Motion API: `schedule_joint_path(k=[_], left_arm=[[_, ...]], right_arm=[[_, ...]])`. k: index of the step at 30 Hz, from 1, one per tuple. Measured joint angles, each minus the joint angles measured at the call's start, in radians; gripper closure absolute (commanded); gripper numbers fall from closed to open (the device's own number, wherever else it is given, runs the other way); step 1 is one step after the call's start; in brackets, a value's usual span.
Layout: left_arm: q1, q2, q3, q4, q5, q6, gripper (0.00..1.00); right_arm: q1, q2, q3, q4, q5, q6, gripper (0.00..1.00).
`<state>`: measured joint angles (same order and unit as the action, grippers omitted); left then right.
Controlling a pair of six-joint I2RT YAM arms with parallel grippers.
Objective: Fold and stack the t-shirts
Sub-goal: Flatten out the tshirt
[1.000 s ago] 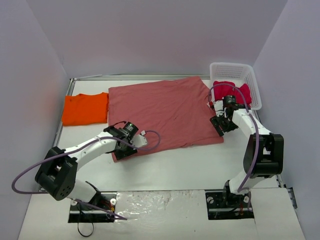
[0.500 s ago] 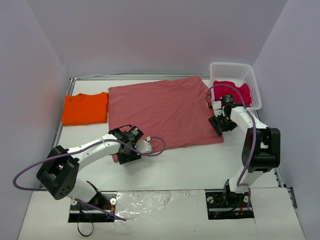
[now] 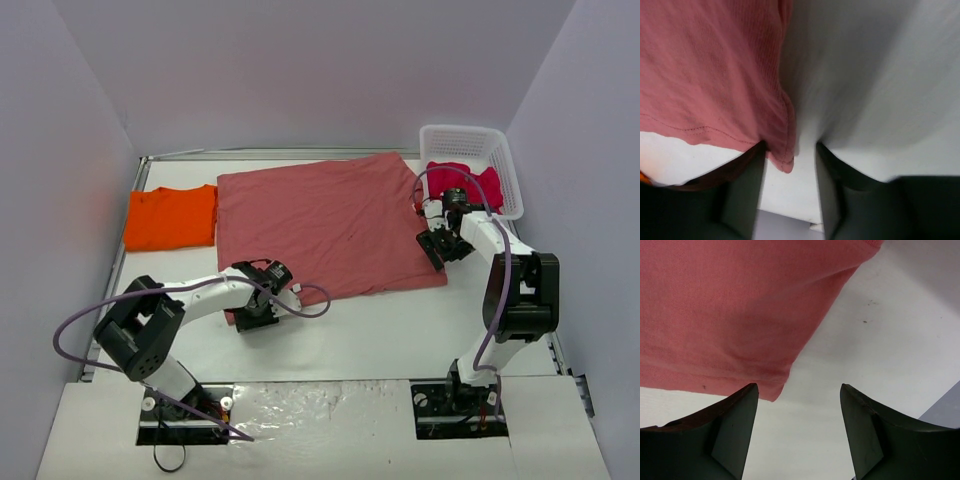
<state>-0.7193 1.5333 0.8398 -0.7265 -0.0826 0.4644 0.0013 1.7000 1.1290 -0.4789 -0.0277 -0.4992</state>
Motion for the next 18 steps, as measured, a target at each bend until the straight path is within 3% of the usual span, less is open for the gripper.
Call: schedule_joint_path(k=[6, 18], left_arm=[[-0.003, 0.052, 0.004, 0.006, -0.064, -0.011, 0.97], [0.012, 0.034, 0.005, 0.044, -0.145, -0.021, 0.98]], right_arm=[[0.000, 0.000, 0.000, -0.001, 0.001, -0.001, 0.38], [-0.003, -0.006, 0.000, -0.092, -0.061, -0.069, 0.42]])
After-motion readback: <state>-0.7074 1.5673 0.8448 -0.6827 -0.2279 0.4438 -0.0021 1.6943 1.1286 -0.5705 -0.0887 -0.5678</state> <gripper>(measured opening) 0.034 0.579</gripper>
